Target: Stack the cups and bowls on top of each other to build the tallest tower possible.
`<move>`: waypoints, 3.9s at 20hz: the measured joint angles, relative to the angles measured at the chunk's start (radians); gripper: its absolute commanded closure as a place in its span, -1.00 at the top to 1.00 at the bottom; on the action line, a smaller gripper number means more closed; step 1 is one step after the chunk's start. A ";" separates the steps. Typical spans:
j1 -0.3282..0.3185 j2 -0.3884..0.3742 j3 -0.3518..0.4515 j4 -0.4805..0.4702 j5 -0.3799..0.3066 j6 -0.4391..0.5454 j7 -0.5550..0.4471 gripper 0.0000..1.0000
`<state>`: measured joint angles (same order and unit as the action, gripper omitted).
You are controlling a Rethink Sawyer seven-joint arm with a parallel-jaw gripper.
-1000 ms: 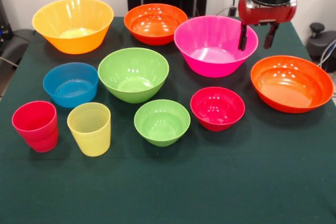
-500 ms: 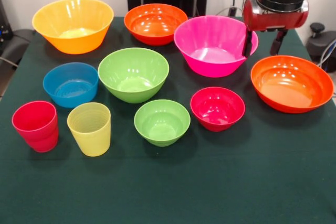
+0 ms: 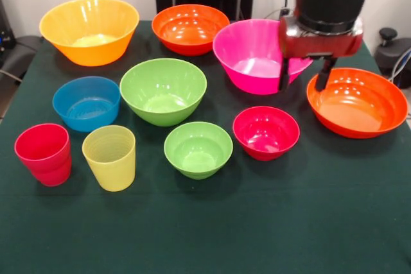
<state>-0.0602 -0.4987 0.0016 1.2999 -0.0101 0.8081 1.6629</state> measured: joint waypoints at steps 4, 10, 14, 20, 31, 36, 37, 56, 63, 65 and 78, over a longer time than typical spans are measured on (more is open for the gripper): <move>-0.034 0.032 0.000 -0.044 0.000 0.000 0.000 1.00; -0.070 0.069 0.000 -0.083 -0.020 0.000 0.000 1.00; -0.090 0.097 0.003 -0.100 -0.048 0.000 0.000 1.00; -0.105 0.126 0.007 -0.100 -0.063 0.000 0.000 1.00; -0.120 0.171 0.012 -0.086 -0.110 -0.074 0.000 1.00; -0.117 0.143 0.011 -0.034 -0.111 -0.100 0.000 1.00; -0.117 0.137 0.011 -0.027 -0.111 -0.100 0.000 1.00; -0.095 0.021 0.009 0.073 -0.111 -0.139 0.000 1.00; -0.095 0.043 0.009 0.155 -0.111 -0.299 0.000 1.00; -0.095 0.049 0.009 0.176 -0.111 -0.335 0.000 1.00; -0.086 0.090 -0.013 0.278 -0.105 -0.447 0.000 1.00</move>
<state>-0.1463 -0.4084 -0.0111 1.5775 -0.1146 0.3615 1.6629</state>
